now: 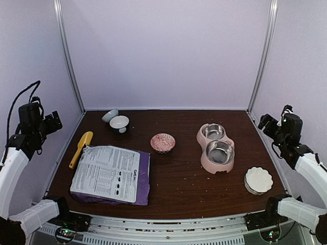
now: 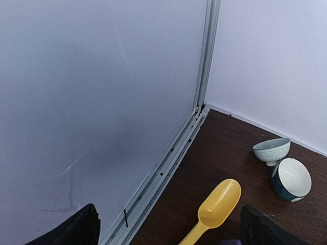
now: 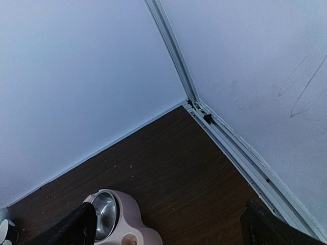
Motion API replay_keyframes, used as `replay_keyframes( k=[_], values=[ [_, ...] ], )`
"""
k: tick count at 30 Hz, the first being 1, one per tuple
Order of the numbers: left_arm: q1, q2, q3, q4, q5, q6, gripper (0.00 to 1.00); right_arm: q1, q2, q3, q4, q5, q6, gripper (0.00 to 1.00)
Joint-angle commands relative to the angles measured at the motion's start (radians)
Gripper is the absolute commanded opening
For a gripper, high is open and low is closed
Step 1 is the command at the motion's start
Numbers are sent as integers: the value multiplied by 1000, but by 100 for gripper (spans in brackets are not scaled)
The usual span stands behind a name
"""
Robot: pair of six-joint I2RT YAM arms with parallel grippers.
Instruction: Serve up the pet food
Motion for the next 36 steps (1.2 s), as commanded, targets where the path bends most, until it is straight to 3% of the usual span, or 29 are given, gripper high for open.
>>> replay_keyframes(
  k=[1,4,10,14,19,25,33,36],
  values=[
    [-1,1,49,-80,-22,-78,98,-3,-16,37,-24,-57,49,100],
    [-1,-33,23,-81,-48,-109,98,-2,-2,41,-23,-102,55,100],
    [-2,-136,-63,-5,49,-68,98,-2,51,104,-96,-226,23,100],
    [-34,-112,-17,-104,140,-160,97,13,54,132,-170,-255,41,100],
    [-421,-26,9,-163,-60,-293,96,173,86,107,-166,-241,67,100],
    [-753,219,100,-195,-115,-445,96,402,171,106,-104,-130,147,100],
    [-1008,604,297,-196,-70,-510,98,550,266,129,-57,-46,236,100],
    [-1055,750,386,-258,-57,-521,98,565,256,127,-73,-4,253,100]
  ],
)
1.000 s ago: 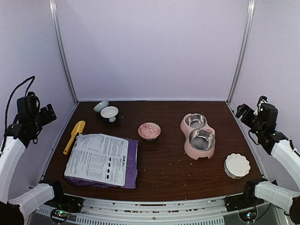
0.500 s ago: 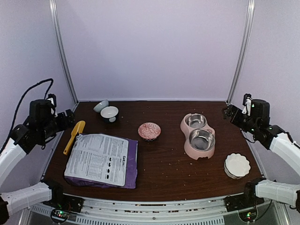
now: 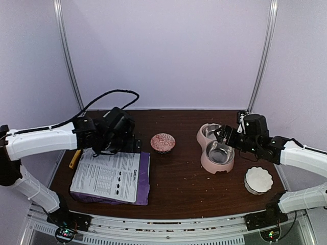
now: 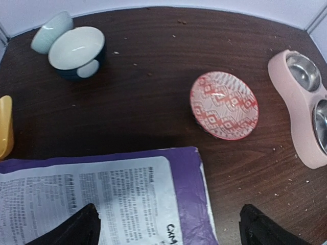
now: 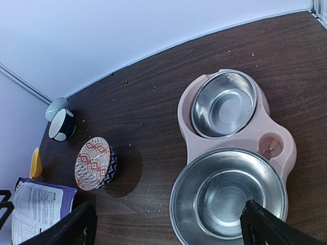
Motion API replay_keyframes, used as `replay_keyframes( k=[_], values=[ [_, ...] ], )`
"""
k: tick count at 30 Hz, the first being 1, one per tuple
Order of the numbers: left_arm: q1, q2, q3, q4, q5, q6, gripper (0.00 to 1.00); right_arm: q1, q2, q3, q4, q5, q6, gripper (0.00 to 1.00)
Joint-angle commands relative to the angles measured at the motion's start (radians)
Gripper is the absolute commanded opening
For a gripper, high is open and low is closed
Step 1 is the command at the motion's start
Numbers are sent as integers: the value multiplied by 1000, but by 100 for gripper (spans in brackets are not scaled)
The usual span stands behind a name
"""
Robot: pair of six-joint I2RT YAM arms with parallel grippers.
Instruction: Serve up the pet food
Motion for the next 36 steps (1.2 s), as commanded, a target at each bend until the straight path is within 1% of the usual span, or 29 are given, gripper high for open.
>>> replay_keyframes(
  k=[1,6,8,11,15,19,24,26,32,34,35,36],
  values=[
    [-63,177,133,-98,11,-40,98,22,-21,15,10,105,50,100],
    [-108,378,296,-201,8,-14,98,23,-55,-17,26,115,56,100],
    [-119,450,349,-249,21,-29,98,23,-66,-30,31,116,48,100],
    [-128,541,412,-340,2,-62,98,23,-86,-46,41,109,34,100],
    [-143,595,418,-386,1,-97,98,23,-114,-61,40,83,16,100],
    [-166,630,439,-419,-34,-106,96,23,-126,-61,34,45,-2,100],
    [-172,687,468,-532,-93,-141,79,23,-125,-57,25,4,-13,100],
    [-173,690,458,-548,-97,-150,75,23,-123,-55,27,-13,-13,100],
    [-179,706,455,-548,-93,-143,72,23,-116,-45,25,-51,-21,100],
    [-179,706,452,-548,-88,-148,64,23,-110,-31,16,-58,-23,100],
    [-179,706,452,-546,-83,-152,56,23,-108,-24,7,-60,-25,100],
    [-180,706,452,-546,-78,-153,51,23,-105,-19,2,-62,-26,100]
  ],
)
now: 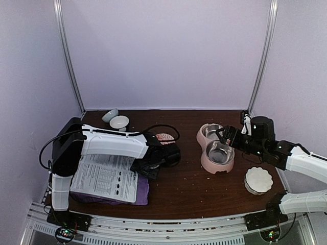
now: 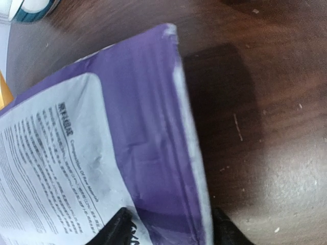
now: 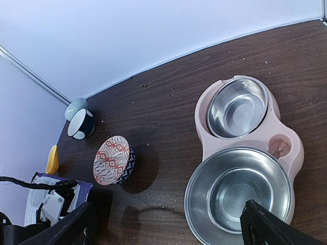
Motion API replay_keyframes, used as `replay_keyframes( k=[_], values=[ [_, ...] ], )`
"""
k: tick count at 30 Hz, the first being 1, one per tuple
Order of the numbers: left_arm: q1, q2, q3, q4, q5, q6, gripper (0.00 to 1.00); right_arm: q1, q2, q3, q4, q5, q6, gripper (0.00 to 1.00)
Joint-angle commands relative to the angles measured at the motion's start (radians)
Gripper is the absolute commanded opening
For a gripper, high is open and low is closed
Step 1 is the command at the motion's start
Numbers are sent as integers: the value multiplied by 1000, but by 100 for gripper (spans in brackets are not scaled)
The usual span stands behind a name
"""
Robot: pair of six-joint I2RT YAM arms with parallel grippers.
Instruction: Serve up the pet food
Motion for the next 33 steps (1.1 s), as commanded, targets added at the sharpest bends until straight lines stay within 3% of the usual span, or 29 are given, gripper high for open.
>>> replay_keyframes(
  k=[1,5,7,14,23,33],
  values=[
    [-8,10,7,-33,-10,-17,43,5,8,39,-28,-28,-23,100],
    [-11,-3,16,-34,-9,-17,11,5,6,52,-37,-18,-33,100],
    [-11,-27,19,-34,-5,-20,0,4,6,66,-51,-12,-38,100],
    [-11,-200,60,17,59,25,0,4,-5,108,-78,-1,-64,100],
    [25,-427,89,224,317,157,0,5,20,164,-109,-26,-48,100],
    [95,-555,16,616,621,156,0,36,86,272,-166,-66,-27,100]
  ],
)
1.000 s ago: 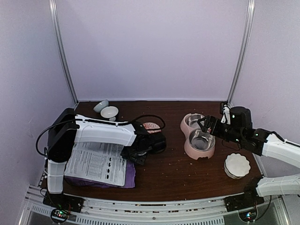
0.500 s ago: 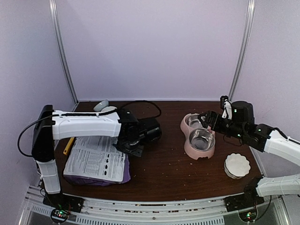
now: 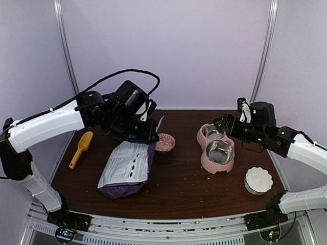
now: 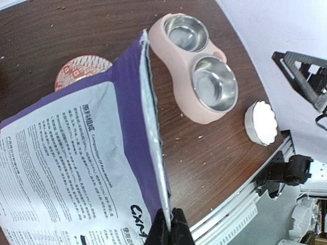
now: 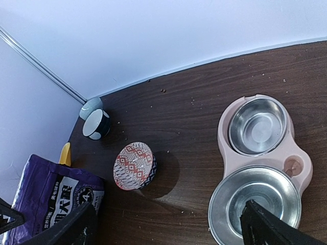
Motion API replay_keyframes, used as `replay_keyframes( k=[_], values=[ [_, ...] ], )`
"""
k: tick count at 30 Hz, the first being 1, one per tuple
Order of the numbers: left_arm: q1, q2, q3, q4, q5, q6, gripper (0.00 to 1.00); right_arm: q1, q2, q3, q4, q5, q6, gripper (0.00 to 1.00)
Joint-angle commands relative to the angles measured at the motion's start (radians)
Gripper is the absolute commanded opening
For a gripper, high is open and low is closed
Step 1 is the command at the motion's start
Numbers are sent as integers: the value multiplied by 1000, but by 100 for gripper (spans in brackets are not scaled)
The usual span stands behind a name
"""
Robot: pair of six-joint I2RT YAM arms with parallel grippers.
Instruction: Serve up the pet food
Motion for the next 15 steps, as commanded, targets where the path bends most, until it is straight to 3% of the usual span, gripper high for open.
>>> replay_keyframes(
  k=[1,9,15],
  values=[
    [13,-42,11,355,153,21,0,37,22,76,-32,-27,21,100],
    [31,-43,17,567,250,-47,0,119,56,148,-21,-55,75,100],
    [60,-65,-8,613,229,-74,0,158,73,175,-23,-46,100,100]
  ],
)
